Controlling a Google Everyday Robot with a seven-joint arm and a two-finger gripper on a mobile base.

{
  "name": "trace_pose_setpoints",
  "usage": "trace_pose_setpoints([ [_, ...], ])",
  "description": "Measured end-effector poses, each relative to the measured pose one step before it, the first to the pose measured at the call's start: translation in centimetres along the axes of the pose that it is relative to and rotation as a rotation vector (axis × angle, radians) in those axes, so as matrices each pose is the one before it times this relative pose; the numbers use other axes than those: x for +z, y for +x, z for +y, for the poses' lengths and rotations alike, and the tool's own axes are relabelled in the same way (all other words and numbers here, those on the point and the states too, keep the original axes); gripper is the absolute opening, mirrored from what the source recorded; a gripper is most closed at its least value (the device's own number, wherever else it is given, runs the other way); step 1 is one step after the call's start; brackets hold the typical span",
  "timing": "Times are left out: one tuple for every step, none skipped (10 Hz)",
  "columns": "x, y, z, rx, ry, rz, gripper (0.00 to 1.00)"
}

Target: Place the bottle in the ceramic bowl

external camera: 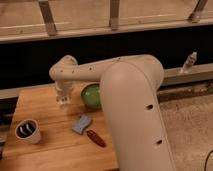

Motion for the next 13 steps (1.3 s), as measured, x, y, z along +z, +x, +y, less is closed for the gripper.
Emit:
trace_pose_setpoints([
  [0.061,0.011,-0.108,0.00848,0.00594,0.00013,0.0],
  [-0.102,-0.052,-0.494,0.0256,0.01456,-0.00178,0.0],
  [-0.12,-0.139,-1.212,0.02453,0.01653,-0.00351,0.0],
  [-0.229,-0.152,-2.139,0.03862,0.01917,-0.00457,0.0],
  [-0.252,0.108,-2.653,0.0446,0.02178,-0.00463,0.0],
  [-0.207,0.398,-1.839,0.03846,0.0119,-0.00095,0.0],
  [-0.117,0.436,-1.842,0.04091,0.00918,-0.00153,0.0],
  [-0.01,0.33,-2.209,0.04769,0.00974,-0.00179,0.0],
  [0.12,0.04,-1.931,0.0482,0.00582,-0.00051,0.0],
  [0.518,-0.085,-1.858,0.04335,0.00596,0.00224,0.0],
  [1.048,-0.289,-1.694,0.04871,0.00051,0.00226,0.0],
  [1.056,-0.178,-0.592,0.03234,-0.01412,-0.00173,0.0],
  [0.552,-0.071,-0.09,0.02369,-0.04341,-0.00938,0.0],
])
